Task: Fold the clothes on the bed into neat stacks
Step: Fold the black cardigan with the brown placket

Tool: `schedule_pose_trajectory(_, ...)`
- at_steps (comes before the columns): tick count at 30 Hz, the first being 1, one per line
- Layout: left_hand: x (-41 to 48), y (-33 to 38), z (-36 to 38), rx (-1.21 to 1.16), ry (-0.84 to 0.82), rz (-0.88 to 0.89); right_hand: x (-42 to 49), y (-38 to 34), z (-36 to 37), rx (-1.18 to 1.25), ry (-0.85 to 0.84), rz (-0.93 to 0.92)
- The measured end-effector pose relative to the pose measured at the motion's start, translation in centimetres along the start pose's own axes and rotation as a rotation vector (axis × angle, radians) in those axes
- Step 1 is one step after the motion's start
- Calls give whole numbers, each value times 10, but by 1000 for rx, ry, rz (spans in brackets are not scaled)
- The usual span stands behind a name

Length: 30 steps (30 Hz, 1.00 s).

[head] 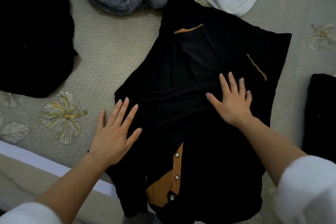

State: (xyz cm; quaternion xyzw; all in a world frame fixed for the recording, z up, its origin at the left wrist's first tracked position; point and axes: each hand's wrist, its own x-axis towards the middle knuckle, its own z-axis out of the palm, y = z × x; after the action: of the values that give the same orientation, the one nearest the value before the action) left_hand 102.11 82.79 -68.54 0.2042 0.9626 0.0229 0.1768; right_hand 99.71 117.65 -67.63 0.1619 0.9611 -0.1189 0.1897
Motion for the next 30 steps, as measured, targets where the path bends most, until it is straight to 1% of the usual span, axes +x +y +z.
schedule_pose_trajectory(1, 0, 0, 1, -9, -3, -25, 2, 5, 2, 9, -44, 62)
schedule_pose_trajectory(3, 1, 3, 1, -30, -19, -57, 1, 6, 3, 11, -48, 88)
schedule_pose_trajectory(5, 2, 8, -2, -34, -40, -79, -9, -1, 2, 17, 30, 8)
schedule_pose_trajectory(7, -2, 14, -7, -44, -41, -81, -35, -10, 6, 11, 126, -123)
schedule_pose_trajectory(8, -7, 18, -9, -59, -23, -61, -54, -13, 10, 7, 136, -163)
schedule_pose_trajectory(10, -24, 27, -9, -67, -19, 47, -99, -15, 27, -2, 54, -162)
schedule_pose_trajectory(12, -47, 31, -2, -23, -69, 158, -144, -12, 47, -22, -56, -112)
schedule_pose_trajectory(13, -60, 30, 1, -4, -91, 185, -166, -11, 54, -12, -64, -91)
schedule_pose_trajectory(14, -71, 28, 2, 6, -103, 197, -186, -10, 59, 17, -38, -69)
schedule_pose_trajectory(18, -113, 12, 2, -14, -133, 273, -267, -11, 73, 225, 207, 54)
schedule_pose_trajectory(19, -122, 7, 3, -22, -139, 274, -286, -10, 81, 273, 237, 75)
schedule_pose_trajectory(21, -137, -3, 5, -45, -161, 252, -315, -12, 96, 430, 190, 159)
schedule_pose_trajectory(22, -142, -6, 7, -48, -175, 251, -323, -15, 102, 543, 125, 224)
schedule_pose_trajectory(24, -147, -8, 9, -16, -192, 276, -326, -26, 115, 772, -2, 398)
schedule_pose_trajectory(25, -146, -6, 9, 12, -186, 292, -323, -32, 121, 891, -35, 499)
schedule_pose_trajectory(26, -145, -4, 9, 40, -177, 307, -317, -39, 124, 1026, -40, 605)
schedule_pose_trajectory(29, -134, 4, 6, 107, -153, 338, -301, -55, 128, 1463, 42, 901)
schedule_pose_trajectory(30, -130, 6, 4, 112, -142, 352, -299, -58, 128, 1569, 45, 967)
